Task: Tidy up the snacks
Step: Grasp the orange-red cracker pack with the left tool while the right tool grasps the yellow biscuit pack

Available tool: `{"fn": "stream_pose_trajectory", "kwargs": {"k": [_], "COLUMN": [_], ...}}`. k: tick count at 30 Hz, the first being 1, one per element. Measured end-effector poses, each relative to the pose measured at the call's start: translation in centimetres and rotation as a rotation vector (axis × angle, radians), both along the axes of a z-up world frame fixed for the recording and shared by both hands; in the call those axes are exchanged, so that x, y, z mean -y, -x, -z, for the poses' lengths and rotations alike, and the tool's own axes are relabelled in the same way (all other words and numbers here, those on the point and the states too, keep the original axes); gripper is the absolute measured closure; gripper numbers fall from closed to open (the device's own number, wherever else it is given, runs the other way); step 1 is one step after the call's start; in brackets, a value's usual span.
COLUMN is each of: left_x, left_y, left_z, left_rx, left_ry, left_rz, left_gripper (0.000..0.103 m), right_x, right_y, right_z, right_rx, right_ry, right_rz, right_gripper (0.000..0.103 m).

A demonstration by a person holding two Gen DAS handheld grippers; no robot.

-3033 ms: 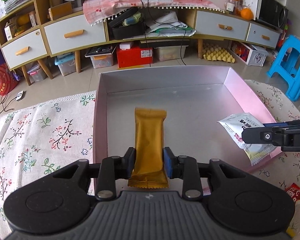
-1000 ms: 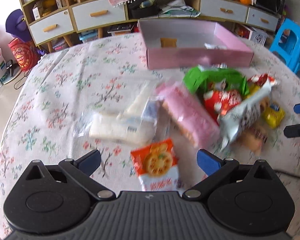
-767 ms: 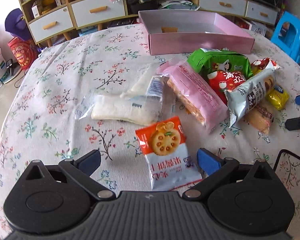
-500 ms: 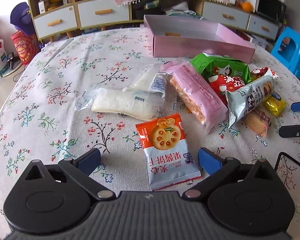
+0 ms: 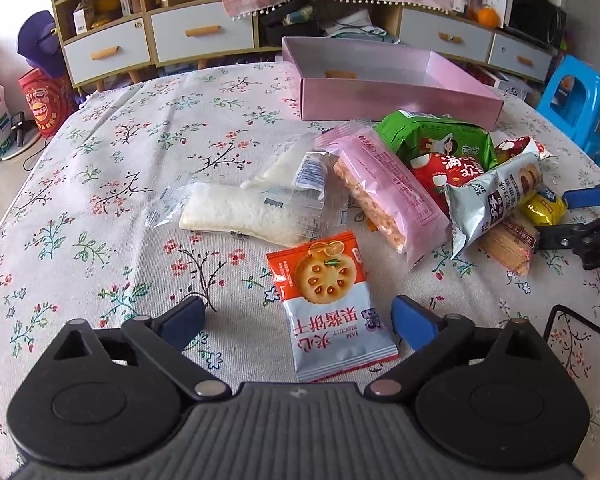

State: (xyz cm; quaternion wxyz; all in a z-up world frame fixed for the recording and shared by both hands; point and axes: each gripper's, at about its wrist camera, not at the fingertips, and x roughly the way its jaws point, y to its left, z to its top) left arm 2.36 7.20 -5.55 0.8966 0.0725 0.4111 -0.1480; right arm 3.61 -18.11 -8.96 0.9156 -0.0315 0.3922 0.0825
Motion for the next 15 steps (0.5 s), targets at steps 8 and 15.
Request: {"fn": "stream_pose_trajectory", "kwargs": {"k": [8, 15], "left_x": [0.84, 1.02], "left_y": [0.28, 0.23], "left_z": [-0.79, -0.95], "left_rx": [-0.008, -0.018], "left_ry": [-0.013, -0.009], "left_rz": [0.055, 0.048], "left_gripper": [0.041, 0.057], "right_x": [-0.29, -0.41], "right_y": [-0.59, -0.90], "right_z": [-0.10, -0.43], "right_rx": [0.002, 0.012], "right_ry": [0.013, 0.017], "right_rz": [-0.008, -0.020], "right_gripper": [0.000, 0.007]}}
